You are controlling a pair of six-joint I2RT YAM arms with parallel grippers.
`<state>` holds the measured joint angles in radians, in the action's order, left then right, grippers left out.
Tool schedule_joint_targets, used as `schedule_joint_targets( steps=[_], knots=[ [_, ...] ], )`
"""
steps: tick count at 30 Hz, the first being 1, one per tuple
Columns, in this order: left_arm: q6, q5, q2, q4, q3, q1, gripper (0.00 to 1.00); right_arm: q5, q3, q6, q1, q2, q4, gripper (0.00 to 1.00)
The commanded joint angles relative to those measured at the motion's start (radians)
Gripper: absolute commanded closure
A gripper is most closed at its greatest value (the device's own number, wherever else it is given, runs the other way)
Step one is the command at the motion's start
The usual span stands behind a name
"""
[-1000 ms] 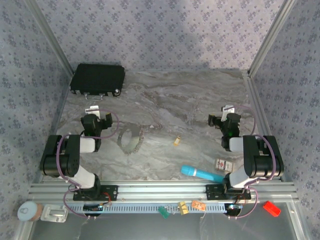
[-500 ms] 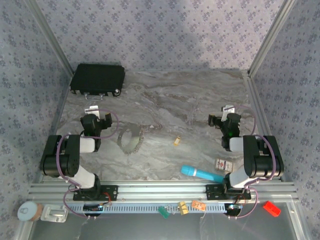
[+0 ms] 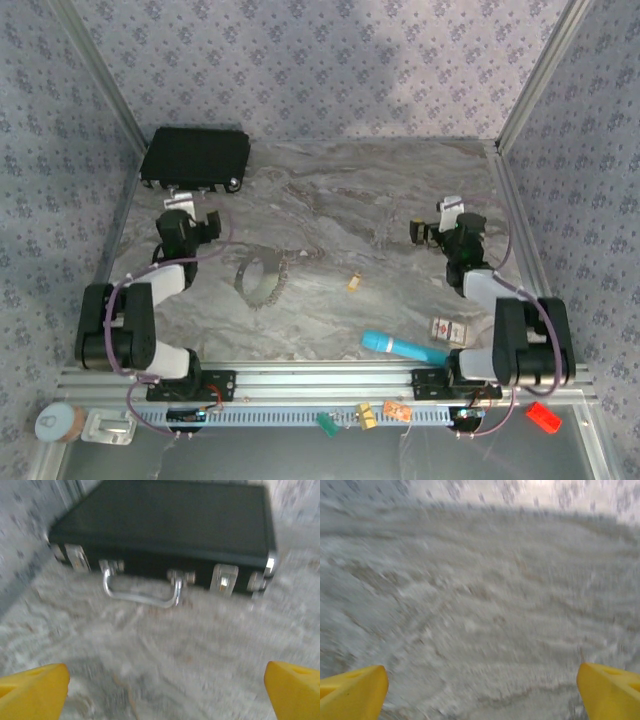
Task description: Put the keys on the keyring
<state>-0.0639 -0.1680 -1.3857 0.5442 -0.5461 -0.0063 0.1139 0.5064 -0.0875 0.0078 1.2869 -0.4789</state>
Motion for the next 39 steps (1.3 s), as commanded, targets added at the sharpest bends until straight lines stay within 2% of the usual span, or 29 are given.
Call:
schedule_joint_targets(
  steps=[1, 5, 8, 9, 12, 15, 20, 25, 31, 37, 39],
  knots=[
    [-0.042, 0.016, 0.105, -0.059, -0.012, 0.004, 0.00, 0.000, 0.048, 0.025, 0.019, -0.111, 0.164, 0.01],
    [-0.085, 0.064, 0.221, -0.127, -0.022, 0.002, 0.00, -0.076, 0.042, 0.166, 0.003, -0.268, 0.252, 0.01],
    [-0.122, 0.129, 0.286, -0.149, -0.010, 0.001, 0.00, -0.285, 0.051, 0.375, -0.012, -0.357, 0.385, 0.01],
    [-0.144, 0.155, 0.304, -0.154, -0.008, 0.002, 0.00, -0.305, 0.063, 0.416, -0.029, -0.374, 0.432, 0.01],
    [-0.215, 0.233, 0.333, -0.213, -0.018, -0.004, 0.00, -0.209, 0.085, 0.488, -0.066, -0.390, 0.512, 0.02],
    [-0.262, 0.271, 0.349, -0.293, -0.031, -0.038, 0.00, -0.088, 0.115, 0.512, -0.043, -0.357, 0.571, 0.06],
    [-0.290, 0.221, 0.388, -0.398, -0.023, -0.147, 0.01, -0.090, 0.201, 0.466, 0.118, -0.262, 0.722, 0.09],
    [-0.411, 0.154, 0.400, -0.507, -0.011, -0.254, 0.03, -0.121, 0.260, 0.442, 0.330, -0.175, 0.793, 0.13],
    [-0.576, 0.166, 0.331, -0.757, -0.078, -0.304, 0.06, -0.126, 0.366, 0.450, 0.522, 0.017, 0.811, 0.21],
    [-0.689, 0.136, 0.369, -0.842, -0.040, -0.329, 0.09, -0.072, 0.584, 0.368, 0.627, 0.316, 0.878, 0.32],
    [-0.726, 0.110, 0.395, -0.903, -0.040, -0.330, 0.11, -0.092, 0.645, 0.333, 0.658, 0.387, 0.898, 0.32]
  ],
)
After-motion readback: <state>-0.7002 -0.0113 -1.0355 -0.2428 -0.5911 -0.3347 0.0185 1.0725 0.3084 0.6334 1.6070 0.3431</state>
